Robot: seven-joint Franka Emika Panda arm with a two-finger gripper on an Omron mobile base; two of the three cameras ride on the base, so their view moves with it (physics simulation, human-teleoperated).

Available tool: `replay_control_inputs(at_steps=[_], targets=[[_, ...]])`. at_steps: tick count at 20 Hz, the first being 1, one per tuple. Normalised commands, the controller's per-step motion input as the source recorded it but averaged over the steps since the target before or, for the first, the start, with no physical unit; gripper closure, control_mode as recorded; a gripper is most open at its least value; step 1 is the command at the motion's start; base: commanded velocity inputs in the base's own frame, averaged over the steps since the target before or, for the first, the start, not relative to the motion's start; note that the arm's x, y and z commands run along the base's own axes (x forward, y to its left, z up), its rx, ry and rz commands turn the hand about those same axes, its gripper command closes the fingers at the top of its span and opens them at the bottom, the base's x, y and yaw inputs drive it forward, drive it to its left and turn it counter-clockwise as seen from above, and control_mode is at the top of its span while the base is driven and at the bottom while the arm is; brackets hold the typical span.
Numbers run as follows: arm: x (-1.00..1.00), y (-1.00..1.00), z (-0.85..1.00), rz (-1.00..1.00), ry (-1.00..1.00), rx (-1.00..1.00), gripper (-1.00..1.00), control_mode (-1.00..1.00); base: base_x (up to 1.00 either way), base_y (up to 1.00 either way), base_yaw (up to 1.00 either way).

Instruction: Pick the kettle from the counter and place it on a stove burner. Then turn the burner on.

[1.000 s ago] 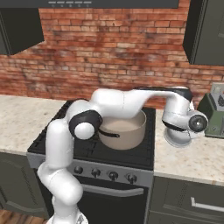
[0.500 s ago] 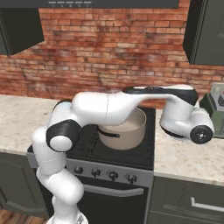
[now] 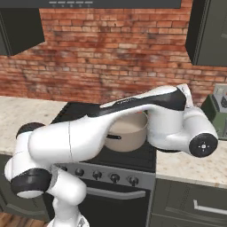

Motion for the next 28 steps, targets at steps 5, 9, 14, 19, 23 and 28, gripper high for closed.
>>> replay_control_inputs(at_steps=[5, 9, 14, 19, 23, 28], targets=[[-0.32, 1.00, 0.01, 0.02, -0.25, 0.00, 1.00, -1.00, 0.00, 0.00, 0.00], [-0.08, 1.00, 0.32, 0.00, -0.20, 0.00, 1.00, -1.00, 0.00, 0.00, 0.00], [0.00, 1.00, 0.97, 0.00, 0.07, 0.00, 1.00, -1.00, 0.00, 0.00, 0.00], [0.06, 1.00, 0.82, 0.01, 0.31, -0.01, 1.00, -1.00, 0.00, 0.00, 0.00], [0.26, 1.00, 0.30, 0.08, 0.38, 0.00, 1.00, -1.00, 0.00, 0.00, 0.00], [0.08, 1.00, 0.07, 0.12, 0.32, 0.00, 1.00, -1.00, 0.00, 0.00, 0.00]])
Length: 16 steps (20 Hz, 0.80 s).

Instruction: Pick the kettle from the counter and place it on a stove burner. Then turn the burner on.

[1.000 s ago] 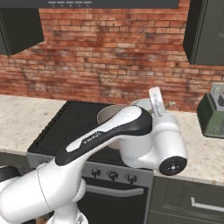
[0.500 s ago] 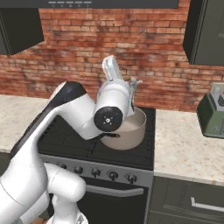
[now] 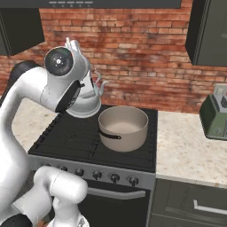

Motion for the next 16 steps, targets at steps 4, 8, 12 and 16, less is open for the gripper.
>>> replay_control_inputs(at_steps=[4, 8, 12, 16], targets=[[0.03, 1.00, 0.00, 0.12, 0.34, 0.00, 1.00, -1.00, 0.00, 0.00, 0.00], [0.01, 1.00, 0.00, 0.10, 0.24, 0.00, 1.00, -1.00, 0.00, 0.00, 0.00], [0.08, 0.95, -0.16, 0.10, 0.09, 0.02, 1.00, -1.00, 0.00, 0.00, 0.00], [0.08, 0.65, -0.42, 0.07, 0.19, 0.00, 1.00, -1.00, 0.00, 0.00, 0.00]])
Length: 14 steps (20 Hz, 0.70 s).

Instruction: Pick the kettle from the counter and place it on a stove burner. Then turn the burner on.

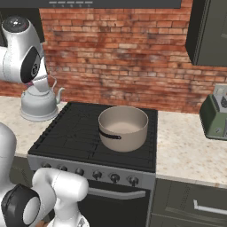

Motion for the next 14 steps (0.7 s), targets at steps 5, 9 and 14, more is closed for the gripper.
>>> replay_control_inputs(at_steps=[5, 9, 14], targets=[[0.07, 0.11, -0.23, 0.04, 0.13, -0.05, 1.00, -1.00, 0.00, 0.00, 0.00], [0.21, 0.00, -0.49, 0.06, 0.06, -0.07, 1.00, -1.00, 0.00, 0.00, 0.00], [0.46, 0.02, -0.50, 0.06, 0.05, -0.02, 1.00, -1.00, 0.00, 0.00, 0.00]])
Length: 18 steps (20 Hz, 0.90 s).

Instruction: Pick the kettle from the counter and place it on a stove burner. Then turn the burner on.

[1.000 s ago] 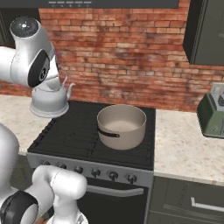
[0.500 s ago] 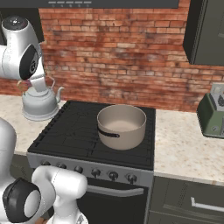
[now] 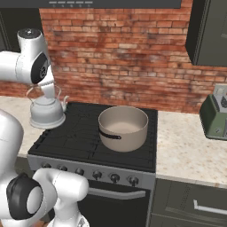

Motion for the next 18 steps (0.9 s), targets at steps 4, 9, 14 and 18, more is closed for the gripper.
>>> replay_control_inputs(at_steps=[4, 9, 14, 18], targets=[[0.55, 0.03, -0.43, 0.04, 0.03, -0.01, 1.00, -1.00, 0.00, 0.00, 0.00], [0.59, 0.02, -0.43, 0.01, 0.02, -0.03, 1.00, -1.00, 0.00, 0.00, 0.00], [0.62, 0.10, -0.49, 0.01, 0.08, -0.04, 1.00, -1.00, 0.00, 0.00, 0.00], [0.65, 0.18, -0.47, 0.00, 0.18, -0.02, 1.00, -1.00, 0.00, 0.00, 0.00]])
